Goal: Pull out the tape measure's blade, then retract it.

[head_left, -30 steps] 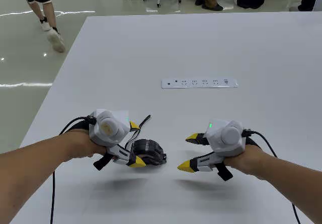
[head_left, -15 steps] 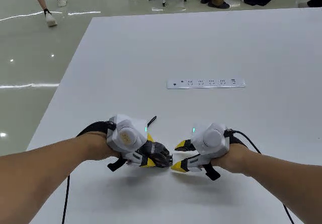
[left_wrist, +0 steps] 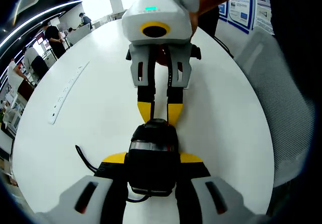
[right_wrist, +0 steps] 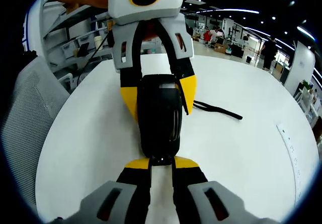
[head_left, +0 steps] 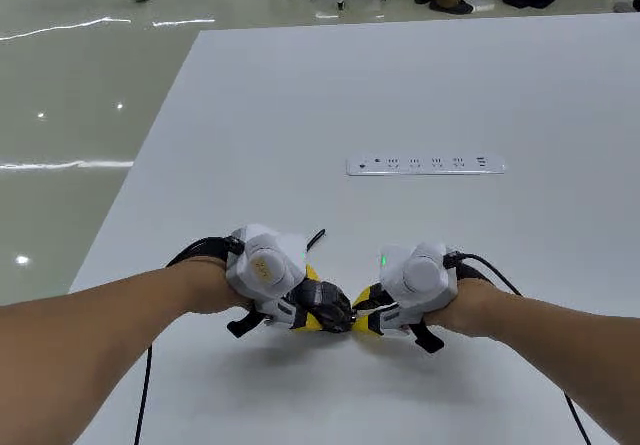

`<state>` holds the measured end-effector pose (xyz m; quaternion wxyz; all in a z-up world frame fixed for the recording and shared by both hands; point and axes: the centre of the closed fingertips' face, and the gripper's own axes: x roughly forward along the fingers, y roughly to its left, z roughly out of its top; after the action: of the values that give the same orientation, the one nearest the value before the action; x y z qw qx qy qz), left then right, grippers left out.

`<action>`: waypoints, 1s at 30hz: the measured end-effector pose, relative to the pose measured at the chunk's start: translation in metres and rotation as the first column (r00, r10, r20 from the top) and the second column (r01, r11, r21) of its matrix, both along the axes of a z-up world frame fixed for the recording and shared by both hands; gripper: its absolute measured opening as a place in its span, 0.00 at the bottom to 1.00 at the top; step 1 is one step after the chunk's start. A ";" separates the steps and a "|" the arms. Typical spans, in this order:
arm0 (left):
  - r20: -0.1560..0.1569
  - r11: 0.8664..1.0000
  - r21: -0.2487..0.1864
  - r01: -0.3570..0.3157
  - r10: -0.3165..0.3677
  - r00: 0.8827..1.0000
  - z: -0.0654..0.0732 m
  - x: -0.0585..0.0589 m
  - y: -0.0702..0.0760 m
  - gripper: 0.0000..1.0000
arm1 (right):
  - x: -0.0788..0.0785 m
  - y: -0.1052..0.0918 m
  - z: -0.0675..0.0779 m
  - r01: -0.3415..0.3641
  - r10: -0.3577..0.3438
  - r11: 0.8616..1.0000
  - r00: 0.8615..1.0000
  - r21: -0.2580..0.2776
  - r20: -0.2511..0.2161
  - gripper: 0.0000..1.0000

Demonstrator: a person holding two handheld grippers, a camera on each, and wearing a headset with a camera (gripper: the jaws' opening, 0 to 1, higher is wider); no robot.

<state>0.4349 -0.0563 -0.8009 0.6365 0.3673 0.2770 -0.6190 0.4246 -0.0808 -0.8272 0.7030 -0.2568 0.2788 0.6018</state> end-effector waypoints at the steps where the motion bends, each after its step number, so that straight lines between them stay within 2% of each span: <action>1: -0.001 1.000 0.001 0.000 0.000 1.000 0.000 0.000 0.000 0.31 | 0.000 0.000 0.000 -0.033 0.033 0.999 0.999 -0.010 0.030 0.15; 2: -0.001 1.000 0.001 -0.001 0.001 1.000 0.000 0.000 0.000 0.31 | 0.001 0.000 0.001 -0.058 0.059 0.998 0.996 -0.016 0.064 0.14; 4: -0.007 1.000 -0.005 -0.008 0.008 1.000 0.000 0.000 0.000 0.31 | 0.000 -0.001 0.000 -0.022 0.022 1.000 0.999 -0.010 0.035 0.13; 9: -0.013 1.000 -0.004 -0.012 0.012 1.000 0.000 0.000 0.000 0.31 | 0.001 -0.002 -0.001 -0.007 0.008 1.000 1.000 -0.011 0.018 0.12; 11: -0.013 1.000 -0.002 -0.016 0.016 1.000 -0.001 0.000 0.000 0.31 | 0.002 -0.003 -0.001 -0.021 0.022 1.000 0.999 -0.018 0.034 0.12; 15: -0.014 1.000 -0.003 -0.015 0.015 1.000 -0.001 0.000 -0.001 0.31 | 0.001 -0.006 0.000 -0.005 0.005 1.000 1.000 -0.016 0.008 0.11; 22: -0.016 1.000 -0.002 -0.011 0.011 1.000 -0.002 0.000 -0.001 0.31 | 0.001 -0.007 -0.002 -0.009 0.009 1.000 1.000 -0.028 -0.006 0.10; 26: -0.018 1.000 -0.005 -0.016 0.016 1.000 -0.001 0.001 0.000 0.31 | 0.001 -0.013 -0.002 -0.012 0.011 0.999 1.000 -0.039 -0.009 0.10; 30: -0.016 1.000 -0.002 -0.016 0.016 1.000 -0.002 0.001 -0.001 0.31 | 0.000 -0.022 -0.004 -0.001 0.000 0.999 0.999 -0.043 -0.036 0.10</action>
<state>0.4354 -0.0572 -0.8032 0.6395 0.3594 0.2845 -0.6172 0.4245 -0.1030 -0.8314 0.6919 -0.2611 0.3044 0.6004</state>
